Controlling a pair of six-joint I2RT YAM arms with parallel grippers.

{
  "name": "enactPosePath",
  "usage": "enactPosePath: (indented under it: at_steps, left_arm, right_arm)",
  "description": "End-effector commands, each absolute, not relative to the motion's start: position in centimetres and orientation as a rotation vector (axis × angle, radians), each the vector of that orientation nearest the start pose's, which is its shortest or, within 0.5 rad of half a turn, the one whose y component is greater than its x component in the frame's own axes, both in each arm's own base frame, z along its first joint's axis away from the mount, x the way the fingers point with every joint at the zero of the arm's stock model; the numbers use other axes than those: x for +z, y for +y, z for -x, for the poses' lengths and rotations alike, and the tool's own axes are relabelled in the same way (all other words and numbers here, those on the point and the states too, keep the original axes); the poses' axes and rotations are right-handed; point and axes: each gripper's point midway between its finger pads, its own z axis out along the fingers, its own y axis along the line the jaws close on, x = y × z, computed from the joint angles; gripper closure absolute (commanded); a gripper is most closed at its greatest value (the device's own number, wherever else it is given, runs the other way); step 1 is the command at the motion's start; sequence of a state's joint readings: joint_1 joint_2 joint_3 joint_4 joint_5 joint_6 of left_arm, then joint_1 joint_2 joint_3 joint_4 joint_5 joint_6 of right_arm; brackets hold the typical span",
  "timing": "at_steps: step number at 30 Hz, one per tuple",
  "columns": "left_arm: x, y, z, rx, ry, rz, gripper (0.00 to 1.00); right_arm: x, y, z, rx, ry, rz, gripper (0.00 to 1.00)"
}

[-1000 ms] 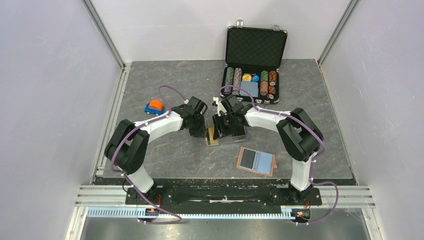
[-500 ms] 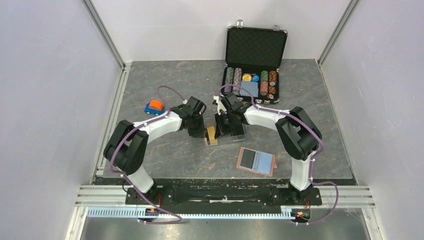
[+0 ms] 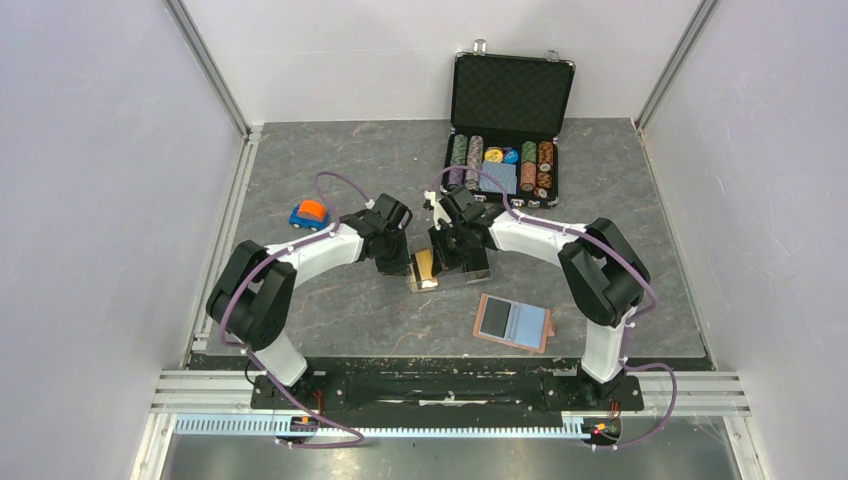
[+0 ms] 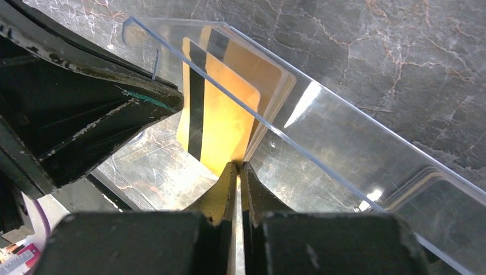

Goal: Put the credit cards into the card holder
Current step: Pick up the credit card from the storage box.

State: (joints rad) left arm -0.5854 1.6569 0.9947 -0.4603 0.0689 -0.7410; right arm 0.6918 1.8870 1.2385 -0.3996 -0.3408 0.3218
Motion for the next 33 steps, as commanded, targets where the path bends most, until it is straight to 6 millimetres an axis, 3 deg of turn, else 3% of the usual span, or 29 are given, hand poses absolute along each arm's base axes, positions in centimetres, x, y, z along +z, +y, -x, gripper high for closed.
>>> enactPosePath:
  at_steps: [1, 21, 30, 33]
  left_arm:
    - [4.0, -22.6, -27.2, -0.460, 2.759, 0.201, 0.98]
    - [4.6, -22.6, -27.6, -0.457, 2.738, 0.192, 0.98]
    - [5.9, -22.8, -28.1, -0.482, 2.696, 0.179, 0.87]
    - [6.9, -23.3, -28.4, -0.522, 2.664, 0.160, 0.80]
  right_arm:
    - [4.8, 30.7, -27.6, 0.690, 2.653, 0.650, 1.00]
    - [8.5, 31.2, -27.0, 1.016, 2.565, 0.510, 1.00]
    - [9.5, 29.6, -26.8, 1.090, 2.572, 0.412, 1.00]
    - [9.5, 29.1, -26.7, 1.101, 2.572, 0.393, 1.00]
